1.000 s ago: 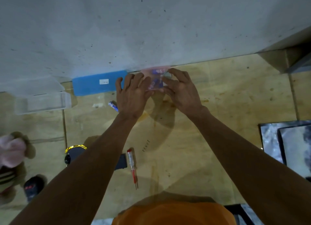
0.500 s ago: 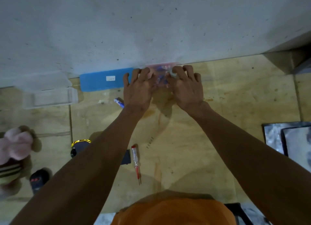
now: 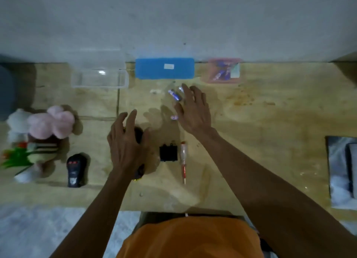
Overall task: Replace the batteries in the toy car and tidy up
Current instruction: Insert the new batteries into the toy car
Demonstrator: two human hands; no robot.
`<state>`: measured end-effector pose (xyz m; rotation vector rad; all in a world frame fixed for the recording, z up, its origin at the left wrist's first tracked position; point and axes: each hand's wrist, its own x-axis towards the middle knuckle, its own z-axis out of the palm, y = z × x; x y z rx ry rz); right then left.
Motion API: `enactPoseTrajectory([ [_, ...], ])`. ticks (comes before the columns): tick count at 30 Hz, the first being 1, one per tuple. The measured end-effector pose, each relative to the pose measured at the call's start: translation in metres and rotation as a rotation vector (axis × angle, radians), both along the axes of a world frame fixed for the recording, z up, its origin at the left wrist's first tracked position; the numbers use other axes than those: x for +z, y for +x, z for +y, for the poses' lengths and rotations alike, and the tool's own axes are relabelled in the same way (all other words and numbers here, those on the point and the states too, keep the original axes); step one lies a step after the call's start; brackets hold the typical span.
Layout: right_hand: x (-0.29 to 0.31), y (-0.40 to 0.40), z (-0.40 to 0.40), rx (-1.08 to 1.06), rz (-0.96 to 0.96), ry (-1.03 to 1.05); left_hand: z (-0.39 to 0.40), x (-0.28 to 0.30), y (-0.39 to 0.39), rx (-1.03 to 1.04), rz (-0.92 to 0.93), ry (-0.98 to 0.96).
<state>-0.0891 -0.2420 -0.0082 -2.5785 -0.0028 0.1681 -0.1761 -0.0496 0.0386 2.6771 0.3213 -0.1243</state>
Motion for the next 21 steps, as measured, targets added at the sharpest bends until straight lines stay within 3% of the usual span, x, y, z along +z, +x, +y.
enactPoseTrajectory([
  [4,-0.017,0.001,0.028,0.02,0.044,-0.155,0.03,-0.002,-0.037,0.065,0.132,0.002],
  [8,-0.033,-0.013,0.053,0.176,-0.151,-0.4,0.055,-0.012,-0.059,0.037,0.193,-0.034],
  [15,-0.046,-0.012,0.057,0.189,-0.294,-0.301,0.065,-0.025,-0.063,-0.046,0.173,-0.105],
  [21,-0.046,-0.012,0.065,0.268,-0.44,-0.374,0.063,-0.035,-0.068,-0.035,0.138,-0.192],
])
